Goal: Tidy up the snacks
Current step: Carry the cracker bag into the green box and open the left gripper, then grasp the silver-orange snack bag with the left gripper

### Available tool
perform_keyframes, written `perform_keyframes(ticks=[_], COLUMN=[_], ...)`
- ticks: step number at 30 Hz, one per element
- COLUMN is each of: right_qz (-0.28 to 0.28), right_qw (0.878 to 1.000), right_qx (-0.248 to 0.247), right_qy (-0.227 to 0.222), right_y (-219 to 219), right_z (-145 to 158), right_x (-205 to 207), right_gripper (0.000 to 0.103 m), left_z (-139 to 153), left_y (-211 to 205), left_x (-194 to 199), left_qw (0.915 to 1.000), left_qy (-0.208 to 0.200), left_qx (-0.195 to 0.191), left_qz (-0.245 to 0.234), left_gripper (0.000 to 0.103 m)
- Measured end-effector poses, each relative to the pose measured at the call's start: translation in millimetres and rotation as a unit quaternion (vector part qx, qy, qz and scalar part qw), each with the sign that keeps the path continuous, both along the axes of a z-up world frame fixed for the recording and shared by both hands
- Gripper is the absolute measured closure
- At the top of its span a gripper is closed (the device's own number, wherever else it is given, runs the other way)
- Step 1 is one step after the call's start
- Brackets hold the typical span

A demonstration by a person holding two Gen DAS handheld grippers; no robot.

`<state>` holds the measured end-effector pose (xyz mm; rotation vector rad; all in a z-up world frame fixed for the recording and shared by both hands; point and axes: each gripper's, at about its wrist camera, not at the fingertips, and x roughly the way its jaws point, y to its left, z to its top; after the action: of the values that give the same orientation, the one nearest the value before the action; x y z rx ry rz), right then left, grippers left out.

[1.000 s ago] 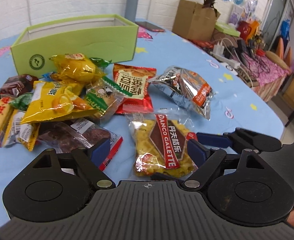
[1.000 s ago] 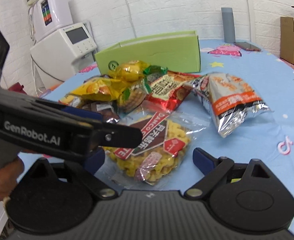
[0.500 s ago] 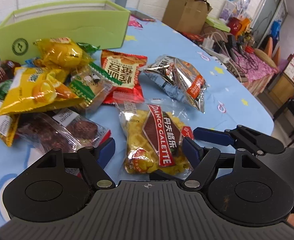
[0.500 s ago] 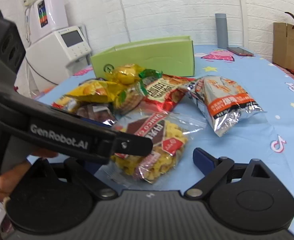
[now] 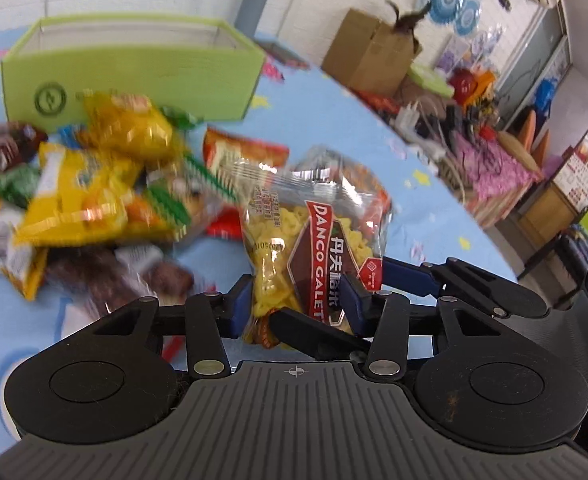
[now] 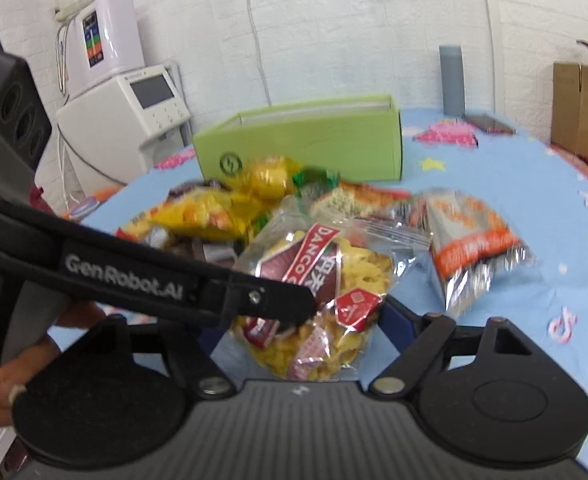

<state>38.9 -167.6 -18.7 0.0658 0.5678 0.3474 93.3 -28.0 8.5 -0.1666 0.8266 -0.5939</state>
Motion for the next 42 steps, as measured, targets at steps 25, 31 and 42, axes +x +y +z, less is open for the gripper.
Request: perform_keyframes(ticks=[25,31,42], right_qz=[0.060,0.046,-0.030], right_qw=[0.998,0.997,0.999], right_qx=[-0.036,-0.040,-0.031], right_qy=[-0.008,-0.056,0.000], right_y=[25.1,1.3,-84.8], right_z=[55.7,70.6,14.6], right_x=[300.8,266.6,129.2], right_gripper=[0.020,0.011,0.010], left_z=[53.0,68.1,37.5], left_y=[18.6,21.1,-28.4], left_x=[276.2,238.6,109.4], left_qw=[0.9954,0.9937,0.9998], left_qy=[-0.017,-0.063,-0.017], left_qx=[0.043,0.039,0.006], left_qz=[0.084,0.083,-0.007], left_gripper=[0.061,0.050,0.044])
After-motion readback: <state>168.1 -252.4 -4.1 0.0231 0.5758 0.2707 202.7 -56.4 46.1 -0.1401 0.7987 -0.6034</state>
